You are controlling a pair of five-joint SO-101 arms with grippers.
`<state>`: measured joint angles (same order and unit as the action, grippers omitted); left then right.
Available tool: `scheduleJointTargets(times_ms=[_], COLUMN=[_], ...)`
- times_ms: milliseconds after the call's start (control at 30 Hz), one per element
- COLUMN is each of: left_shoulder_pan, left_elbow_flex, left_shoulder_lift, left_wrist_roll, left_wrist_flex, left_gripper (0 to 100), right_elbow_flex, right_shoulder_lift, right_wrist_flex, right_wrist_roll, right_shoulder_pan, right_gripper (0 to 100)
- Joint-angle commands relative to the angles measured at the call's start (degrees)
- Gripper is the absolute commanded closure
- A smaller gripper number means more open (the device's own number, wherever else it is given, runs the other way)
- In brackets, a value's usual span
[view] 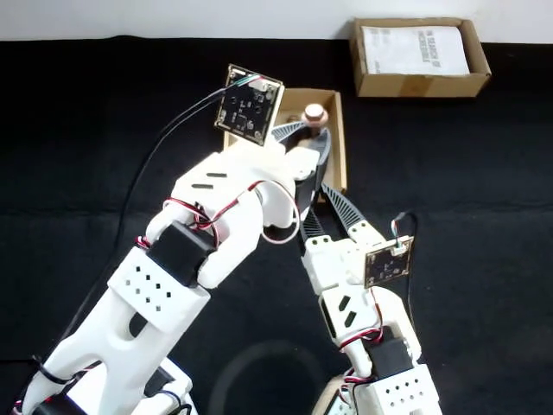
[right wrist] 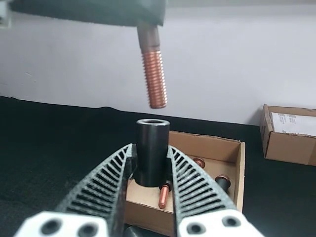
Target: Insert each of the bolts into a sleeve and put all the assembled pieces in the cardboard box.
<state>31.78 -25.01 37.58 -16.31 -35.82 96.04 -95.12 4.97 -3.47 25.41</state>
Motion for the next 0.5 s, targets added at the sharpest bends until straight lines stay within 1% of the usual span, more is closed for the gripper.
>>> scheduleJointTargets(times_ms=[0, 233, 467], left_shoulder_pan=[0.22, 0.22, 0.13], left_elbow_flex=[0.31, 0.13, -3.12], left_shoulder_lift=[2.51, 2.51, 2.51], left_wrist_roll=[0.00, 0.00, 0.35], left_wrist_flex=[-0.53, -0.62, -0.62], left_gripper=[99, 99, 99], right_elbow_flex=[7.52, 7.52, 7.52], right_shoulder_lift=[-0.66, -0.66, -0.75], right_wrist_flex=[-1.10, -1.19, -1.27], right_wrist_roll=[0.26, 0.26, 0.26], right_shoulder_pan=[0.22, 0.22, 0.13], right_gripper=[99.1, 99.1, 99.1])
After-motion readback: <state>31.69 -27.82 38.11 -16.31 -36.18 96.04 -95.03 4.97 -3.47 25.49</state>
